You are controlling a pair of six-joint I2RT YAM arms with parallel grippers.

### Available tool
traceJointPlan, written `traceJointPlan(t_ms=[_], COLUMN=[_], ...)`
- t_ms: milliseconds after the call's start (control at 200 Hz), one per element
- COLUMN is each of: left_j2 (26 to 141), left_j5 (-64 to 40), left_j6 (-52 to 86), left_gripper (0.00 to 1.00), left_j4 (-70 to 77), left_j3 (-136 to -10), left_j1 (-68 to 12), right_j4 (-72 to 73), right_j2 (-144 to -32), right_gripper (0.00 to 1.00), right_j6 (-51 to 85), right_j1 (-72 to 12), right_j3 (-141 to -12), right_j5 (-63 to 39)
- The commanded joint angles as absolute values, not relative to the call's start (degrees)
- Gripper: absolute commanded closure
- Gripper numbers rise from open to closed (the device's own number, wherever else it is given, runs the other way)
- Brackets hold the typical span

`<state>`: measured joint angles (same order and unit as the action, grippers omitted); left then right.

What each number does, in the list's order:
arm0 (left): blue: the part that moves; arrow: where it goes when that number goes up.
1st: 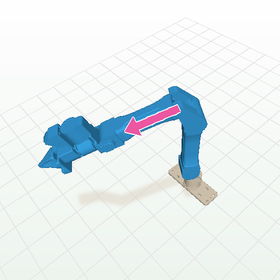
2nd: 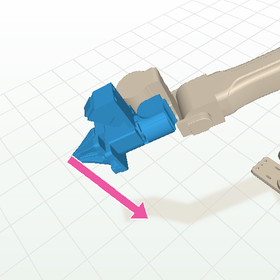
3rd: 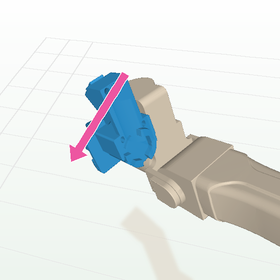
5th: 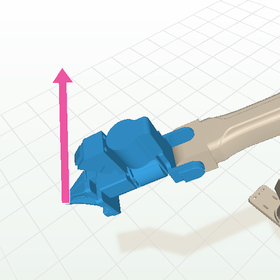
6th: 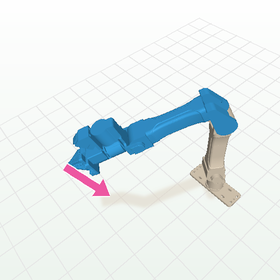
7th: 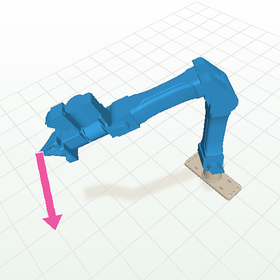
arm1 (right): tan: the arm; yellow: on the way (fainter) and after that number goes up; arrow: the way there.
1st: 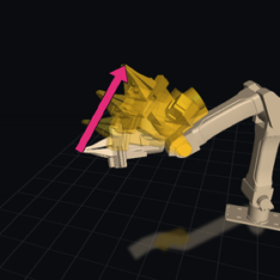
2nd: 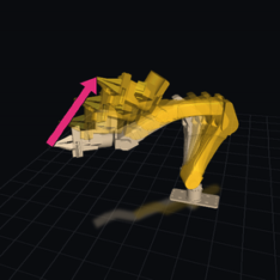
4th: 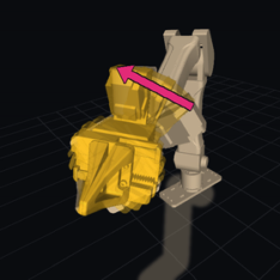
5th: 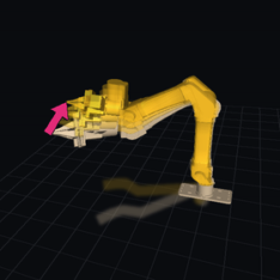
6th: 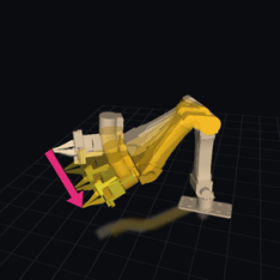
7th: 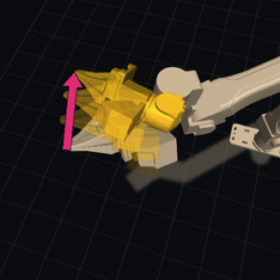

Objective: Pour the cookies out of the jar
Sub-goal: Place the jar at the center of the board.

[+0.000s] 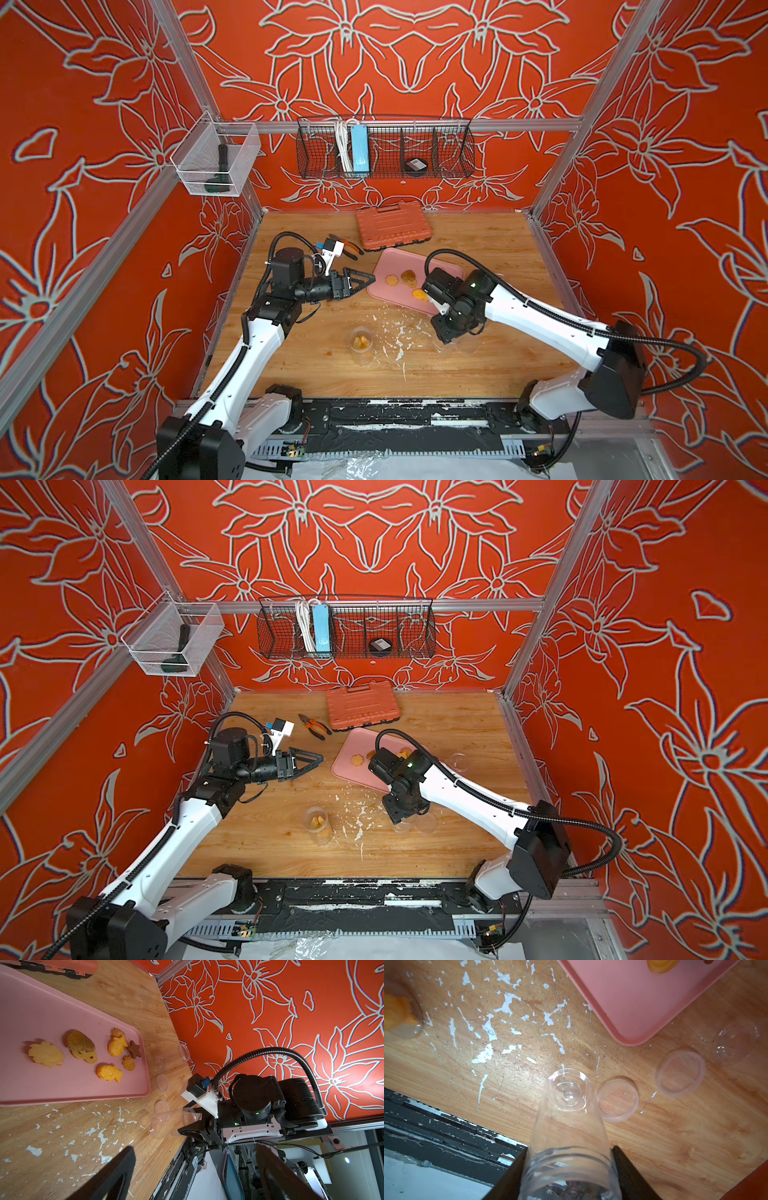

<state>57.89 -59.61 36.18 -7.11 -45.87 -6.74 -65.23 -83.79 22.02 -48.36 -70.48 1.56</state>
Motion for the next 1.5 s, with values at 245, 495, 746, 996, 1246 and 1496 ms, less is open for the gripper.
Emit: traceJointPlan(t_ms=[245, 495, 746, 996, 1246, 1496], left_j2=[57.1, 57.1, 57.1, 56.2, 55.0, 55.0], left_j5=[-59.6, -59.5, -59.4, -59.5, -59.4, -59.5], left_j6=[34.7, 34.7, 34.7, 34.8, 34.6, 34.4], left_gripper=[0.08, 0.09, 0.08, 0.09, 0.08, 0.08], left_j4=[-7.6, -7.9, -7.8, -7.6, -7.6, -7.6], left_j3=[-47.5, -47.5, -47.5, -47.4, -47.3, -47.1], left_j1=[-6.5, -6.5, -6.5, -6.4, -6.4, -6.4], right_j4=[-63.9, -64.3, -66.0, -66.6, -66.1, -65.1], right_j2=[-84.5, -85.0, -84.5, -83.5, -82.7, -83.5], right_gripper=[0.54, 0.54, 0.53, 0.52, 0.51, 0.50], right_j6=[22.3, 22.1, 22.4, 21.8, 21.3, 20.1], right_j1=[-48.5, -48.1, -47.0, -45.0, -42.8, -40.4], right_j3=[-67.6, -66.2, -65.7, -64.7, -64.4, -64.3], right_j5=[5.9, 8.2, 10.5, 11.6, 11.0, 10.6])
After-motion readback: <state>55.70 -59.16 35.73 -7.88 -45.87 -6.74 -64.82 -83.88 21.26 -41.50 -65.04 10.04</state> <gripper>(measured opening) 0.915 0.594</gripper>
